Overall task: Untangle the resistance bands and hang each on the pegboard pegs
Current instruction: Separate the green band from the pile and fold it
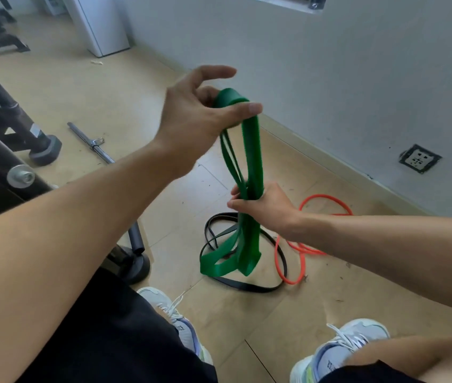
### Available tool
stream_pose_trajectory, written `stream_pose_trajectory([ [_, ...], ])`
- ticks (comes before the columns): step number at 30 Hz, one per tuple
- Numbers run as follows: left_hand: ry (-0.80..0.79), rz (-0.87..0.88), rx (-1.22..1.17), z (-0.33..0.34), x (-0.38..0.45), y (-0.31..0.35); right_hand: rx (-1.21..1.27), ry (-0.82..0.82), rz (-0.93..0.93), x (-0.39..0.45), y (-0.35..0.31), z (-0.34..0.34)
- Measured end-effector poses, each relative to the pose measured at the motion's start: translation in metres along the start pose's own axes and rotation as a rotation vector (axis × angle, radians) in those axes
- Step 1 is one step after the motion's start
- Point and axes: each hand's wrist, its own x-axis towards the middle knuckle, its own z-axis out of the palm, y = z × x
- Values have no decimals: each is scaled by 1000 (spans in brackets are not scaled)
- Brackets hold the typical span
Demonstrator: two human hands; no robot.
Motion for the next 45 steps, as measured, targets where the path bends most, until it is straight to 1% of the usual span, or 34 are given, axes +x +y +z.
stream_pose_trajectory([
  [2, 46, -30, -36, -20, 5, -3, -24, -33, 7, 6, 7, -19],
  [4, 58, -83, -75, -42, 10, -10, -90, -122, 27, 11, 17, -35],
  [6, 28, -165, -90, -64, 15, -20, -178, -205, 77, 13, 24, -45],
  [9, -52, -346, -22, -88, 19, -40, -294, -277, 115, 16, 28, -58],
  [12, -133, -522, 205, -107, 16, -66, -351, -231, 90, 18, 22, -72],
  [15, -242, -672, 477, -113, 13, -86, -358, -109, 21, 21, 11, -82],
  [16, -281, -691, 550, -109, 13, -88, -357, -70, -11, 22, 7, -85],
  [18, -339, -641, 635, -96, 14, -88, -374, -37, -77, 22, -3, -88],
  [21, -419, -484, 620, -62, 13, -75, -499, -98, -148, 18, -17, -82],
  [23, -493, -419, 640, -38, 10, -66, -599, -122, -182, 14, -27, -77],
  [26, -632, -408, 694, -9, 0, -60, -508, -100, -216, 13, -39, -75],
  [28, -688, -391, 745, 4, -6, -60, -465, -105, -232, 12, -45, -74],
  [30, -684, -327, 855, 14, -9, -61, -467, -117, -230, 9, -47, -70],
  [32, -638, -263, 966, 16, -9, -60, -457, -123, -215, 7, -47, -65],
  [34, -597, -250, 1003, 13, -6, -57, -454, -130, -205, 7, -47, -62],
  [36, -570, -254, 984, 7, -4, -52, -440, -148, -193, 8, -43, -61],
  [41, -504, -201, 867, -1, 0, -50, -266, -186, -149, 10, -28, -60],
  [45, -467, -200, 778, -4, 1, -53, -147, -211, -76, 12, -27, -65],
])
